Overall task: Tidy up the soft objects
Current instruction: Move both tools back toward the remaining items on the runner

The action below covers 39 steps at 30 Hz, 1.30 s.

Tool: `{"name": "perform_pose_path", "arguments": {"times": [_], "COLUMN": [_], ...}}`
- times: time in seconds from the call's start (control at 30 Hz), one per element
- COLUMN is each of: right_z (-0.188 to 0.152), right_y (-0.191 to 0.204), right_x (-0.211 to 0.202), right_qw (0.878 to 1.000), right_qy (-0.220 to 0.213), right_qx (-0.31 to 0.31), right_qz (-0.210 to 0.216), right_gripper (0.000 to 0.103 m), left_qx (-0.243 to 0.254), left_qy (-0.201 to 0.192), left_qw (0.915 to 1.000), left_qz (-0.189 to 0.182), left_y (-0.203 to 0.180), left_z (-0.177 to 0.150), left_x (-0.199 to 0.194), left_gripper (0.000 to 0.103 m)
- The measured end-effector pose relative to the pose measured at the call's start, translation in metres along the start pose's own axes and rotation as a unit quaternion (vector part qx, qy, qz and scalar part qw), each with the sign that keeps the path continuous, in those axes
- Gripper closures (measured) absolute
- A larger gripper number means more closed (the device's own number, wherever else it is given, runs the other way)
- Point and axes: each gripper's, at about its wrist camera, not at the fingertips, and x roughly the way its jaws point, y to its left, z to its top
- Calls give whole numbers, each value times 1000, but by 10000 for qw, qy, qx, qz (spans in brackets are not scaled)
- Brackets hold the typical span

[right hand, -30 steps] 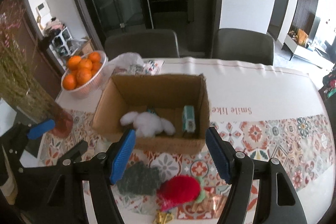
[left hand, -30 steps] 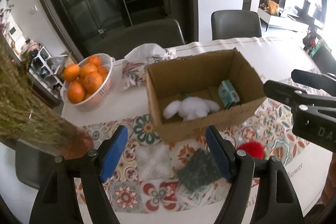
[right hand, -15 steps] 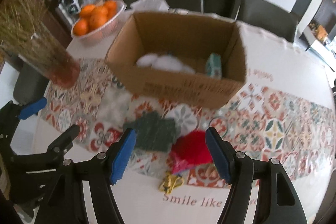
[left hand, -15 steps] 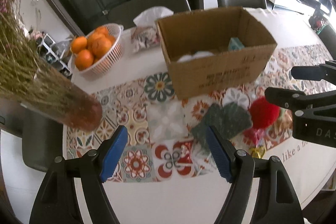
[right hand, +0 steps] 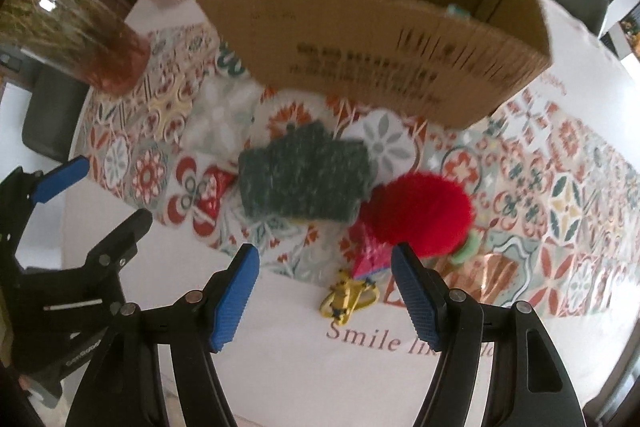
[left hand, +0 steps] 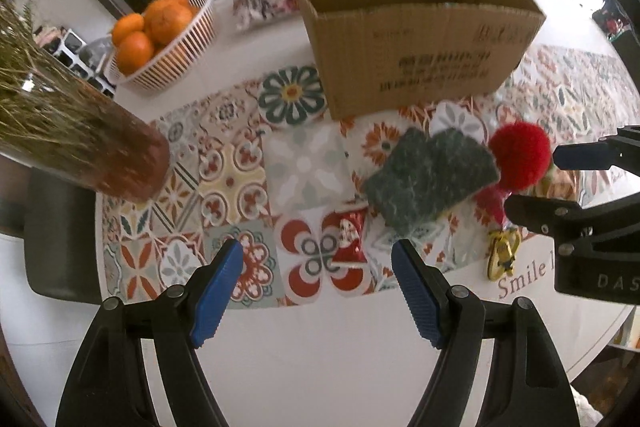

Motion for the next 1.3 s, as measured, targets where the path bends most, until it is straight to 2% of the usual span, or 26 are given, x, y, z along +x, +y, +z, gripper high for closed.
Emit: {"name": "perform_pose_path", "arguments": {"times": [0.2,0.4,0.83,1.3], "right_z": [-5,-2,16,44], "right_y": [-4,-10,-19,-27], "right_x": [28,51,93,132], "right_qw": [9992,9981,9957,9935], "right_qy": [386,581,914,1036], "right_qx": [1,-27,-75,-54], "right_qz": [92,200,-146,-462], "right_gripper": [34,35,40,40], "left_qx": [38,91,-19,-310], "left_qy": [375,661,1113,1478], "left_qw": [9993,9977,9936,9877], "left_qz": [-62,-130,-166,-394], "left_y": [-5,-10,-9,0], "left_z": [-5,-7,1,10], "left_x": [28,49,91,126], "left_gripper": [27,27,28,48]}}
